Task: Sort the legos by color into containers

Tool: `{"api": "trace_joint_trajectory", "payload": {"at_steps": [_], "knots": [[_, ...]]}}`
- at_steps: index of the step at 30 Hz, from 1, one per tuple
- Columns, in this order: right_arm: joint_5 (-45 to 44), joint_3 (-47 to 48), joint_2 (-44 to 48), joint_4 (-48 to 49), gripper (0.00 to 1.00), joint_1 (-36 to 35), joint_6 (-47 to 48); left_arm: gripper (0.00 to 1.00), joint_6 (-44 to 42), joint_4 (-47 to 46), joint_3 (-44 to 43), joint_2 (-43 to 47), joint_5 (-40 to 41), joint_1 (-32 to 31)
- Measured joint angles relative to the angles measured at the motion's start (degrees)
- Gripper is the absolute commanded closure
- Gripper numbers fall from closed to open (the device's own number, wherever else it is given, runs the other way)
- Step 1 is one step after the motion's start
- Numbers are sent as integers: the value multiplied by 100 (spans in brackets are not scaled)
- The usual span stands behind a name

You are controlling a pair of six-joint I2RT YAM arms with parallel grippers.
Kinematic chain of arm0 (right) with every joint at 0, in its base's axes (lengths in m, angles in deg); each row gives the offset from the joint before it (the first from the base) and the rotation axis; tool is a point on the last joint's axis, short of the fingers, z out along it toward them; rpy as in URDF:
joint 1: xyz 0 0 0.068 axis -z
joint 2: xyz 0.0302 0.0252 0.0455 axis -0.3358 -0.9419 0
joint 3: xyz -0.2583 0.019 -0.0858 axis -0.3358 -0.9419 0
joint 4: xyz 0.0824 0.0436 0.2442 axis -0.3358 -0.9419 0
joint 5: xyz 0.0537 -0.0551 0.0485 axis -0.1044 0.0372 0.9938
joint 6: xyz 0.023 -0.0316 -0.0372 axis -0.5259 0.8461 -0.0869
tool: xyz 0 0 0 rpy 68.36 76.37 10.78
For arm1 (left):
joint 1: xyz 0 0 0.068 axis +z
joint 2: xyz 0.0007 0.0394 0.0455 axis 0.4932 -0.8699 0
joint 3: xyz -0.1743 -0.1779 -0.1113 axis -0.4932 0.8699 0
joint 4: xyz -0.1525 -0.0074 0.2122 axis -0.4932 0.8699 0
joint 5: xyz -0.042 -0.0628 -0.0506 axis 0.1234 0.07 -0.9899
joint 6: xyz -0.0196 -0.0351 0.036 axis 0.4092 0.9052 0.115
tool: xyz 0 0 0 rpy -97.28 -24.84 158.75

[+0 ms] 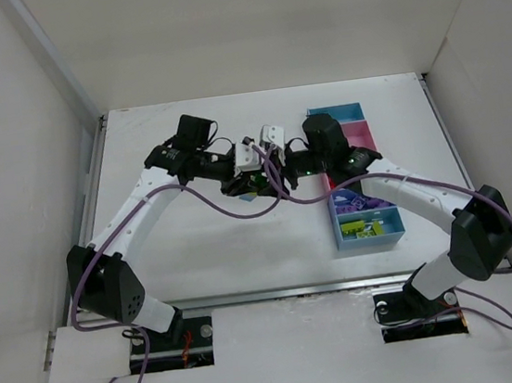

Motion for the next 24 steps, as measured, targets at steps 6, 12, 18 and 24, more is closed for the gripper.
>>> {"api": "trace_joint_trajectory", "payload": {"at_steps": [6, 12, 18, 24], "knots": [[96, 0, 0, 162, 49, -11, -107, 100, -61, 39, -52, 0, -48, 26], [111, -2, 0, 232, 26, -13, -92, 100, -208, 173, -116, 0, -52, 26], [94, -212, 85, 326, 29, -11, 2, 100, -337, 328, -208, -4, -70, 22], [11, -260, 127, 337, 48, -11, 59, 100, -437, 385, -236, -4, -70, 22]]}}
